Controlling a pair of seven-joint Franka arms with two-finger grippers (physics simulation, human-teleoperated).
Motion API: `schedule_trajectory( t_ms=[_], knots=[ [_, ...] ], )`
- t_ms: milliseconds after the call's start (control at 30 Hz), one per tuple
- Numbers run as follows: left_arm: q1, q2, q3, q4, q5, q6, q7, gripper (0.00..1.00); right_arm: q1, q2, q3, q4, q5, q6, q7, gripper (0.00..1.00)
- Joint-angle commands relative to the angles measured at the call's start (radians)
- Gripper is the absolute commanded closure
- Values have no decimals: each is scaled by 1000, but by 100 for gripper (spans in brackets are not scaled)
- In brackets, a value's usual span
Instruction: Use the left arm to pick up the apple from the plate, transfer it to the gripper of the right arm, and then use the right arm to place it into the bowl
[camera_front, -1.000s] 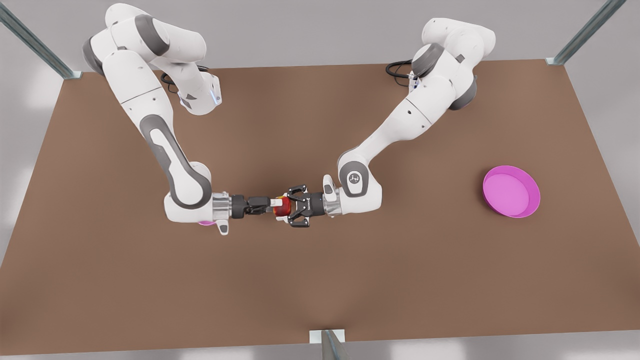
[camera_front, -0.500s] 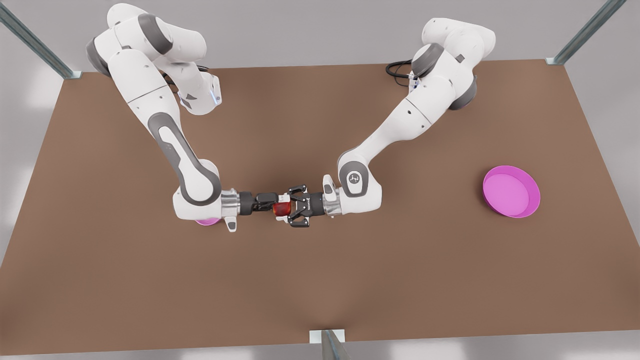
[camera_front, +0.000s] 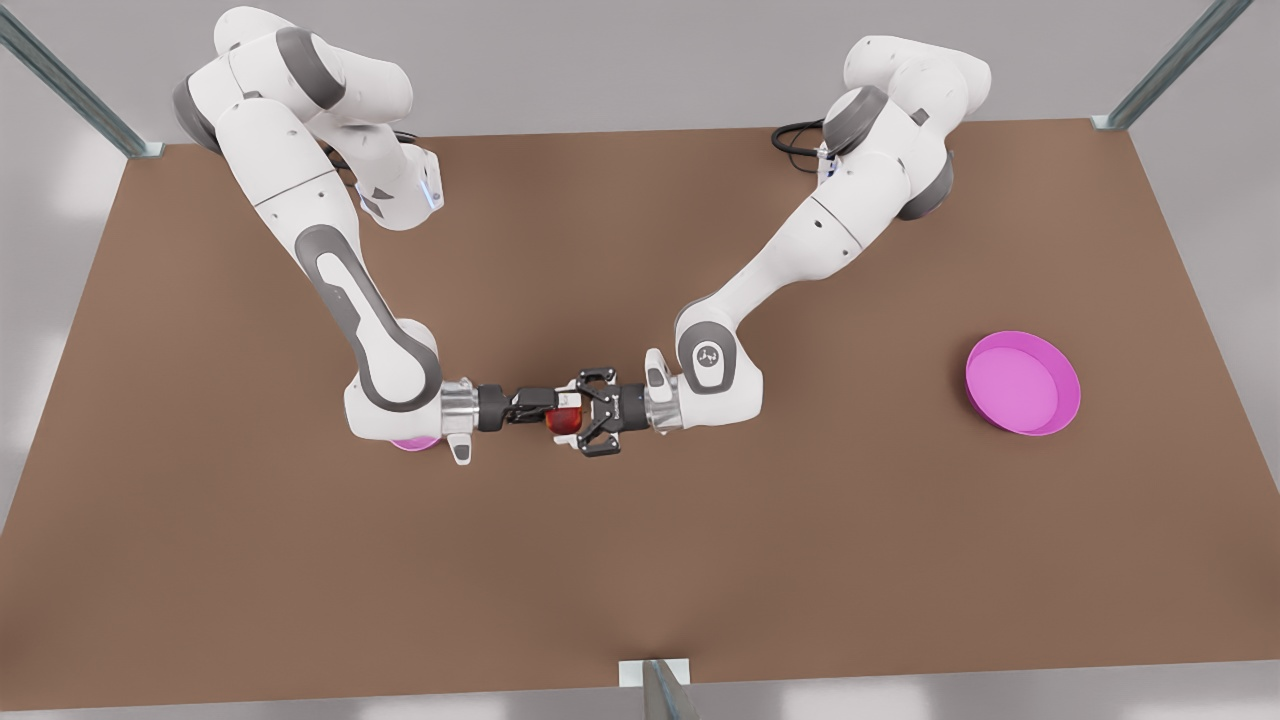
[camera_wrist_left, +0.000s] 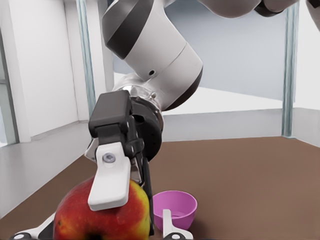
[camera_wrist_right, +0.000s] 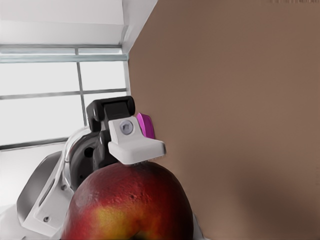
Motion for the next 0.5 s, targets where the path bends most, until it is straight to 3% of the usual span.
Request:
schedule_trajectory(
  t_ms=[0, 200, 333, 467],
  knots=[
    [1, -2, -1, 0, 0, -2, -21, 1, -1, -1, 0, 1, -2, -2, -2, 24],
    [50, -8, -4, -23, 18, -38, -41, 0, -4, -4, 0, 1, -4, -6, -4, 24],
    [101, -81, -17, -165, 24, -76, -13, 0, -9, -4, 0, 0, -4, -9, -5, 24],
    [343, -222, -73, -424, 80, -177, 13, 0, -13, -13, -3, 1, -4, -9, 3, 24]
  ],
)
